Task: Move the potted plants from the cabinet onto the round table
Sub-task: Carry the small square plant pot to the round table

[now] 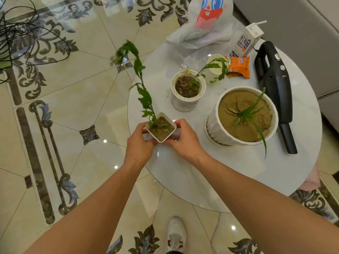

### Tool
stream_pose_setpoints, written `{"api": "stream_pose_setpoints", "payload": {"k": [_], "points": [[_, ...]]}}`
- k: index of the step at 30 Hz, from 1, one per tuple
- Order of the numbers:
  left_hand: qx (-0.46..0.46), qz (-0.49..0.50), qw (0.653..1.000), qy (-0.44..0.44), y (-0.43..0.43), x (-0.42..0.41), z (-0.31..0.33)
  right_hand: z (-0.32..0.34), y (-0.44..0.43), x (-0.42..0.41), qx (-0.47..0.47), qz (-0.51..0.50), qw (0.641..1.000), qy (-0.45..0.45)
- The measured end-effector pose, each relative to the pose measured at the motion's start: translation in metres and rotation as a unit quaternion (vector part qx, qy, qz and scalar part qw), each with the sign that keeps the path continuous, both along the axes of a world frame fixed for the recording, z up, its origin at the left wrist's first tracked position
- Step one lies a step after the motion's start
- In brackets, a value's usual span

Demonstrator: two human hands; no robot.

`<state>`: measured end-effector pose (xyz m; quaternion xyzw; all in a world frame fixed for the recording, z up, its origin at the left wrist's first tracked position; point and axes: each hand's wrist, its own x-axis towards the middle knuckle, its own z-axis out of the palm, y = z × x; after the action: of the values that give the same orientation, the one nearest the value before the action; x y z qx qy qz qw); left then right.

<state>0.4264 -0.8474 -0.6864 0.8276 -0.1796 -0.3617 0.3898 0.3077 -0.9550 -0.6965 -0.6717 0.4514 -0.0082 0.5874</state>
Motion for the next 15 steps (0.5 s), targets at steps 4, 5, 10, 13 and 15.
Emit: {"api": "stream_pose_setpoints", "payload": {"k": [4,5,10,13,15], "points": [[0.005,-0.021,1.0,0.017,0.0004,0.0027,-0.001,0.0,0.0018,0.0011,0.007,-0.004,1.0,0.009],[0.006,-0.026,0.999,0.02,0.0003,0.0035,-0.0007,0.001,0.0021,0.0014,0.007,-0.005,1.0,0.011],[0.006,-0.032,0.999,0.034,0.001,0.0029,-0.0002,0.0055,0.0015,0.0016,0.007,-0.003,1.0,0.013],[0.005,-0.034,0.999,0.036,0.0023,0.0026,0.0002,0.0084,-0.0006,0.0012,0.007,0.001,1.0,0.007],[0.006,-0.031,0.999,0.038,0.0036,0.0022,0.0005,0.0095,-0.0006,0.0018,0.008,0.01,1.0,0.008]]}}
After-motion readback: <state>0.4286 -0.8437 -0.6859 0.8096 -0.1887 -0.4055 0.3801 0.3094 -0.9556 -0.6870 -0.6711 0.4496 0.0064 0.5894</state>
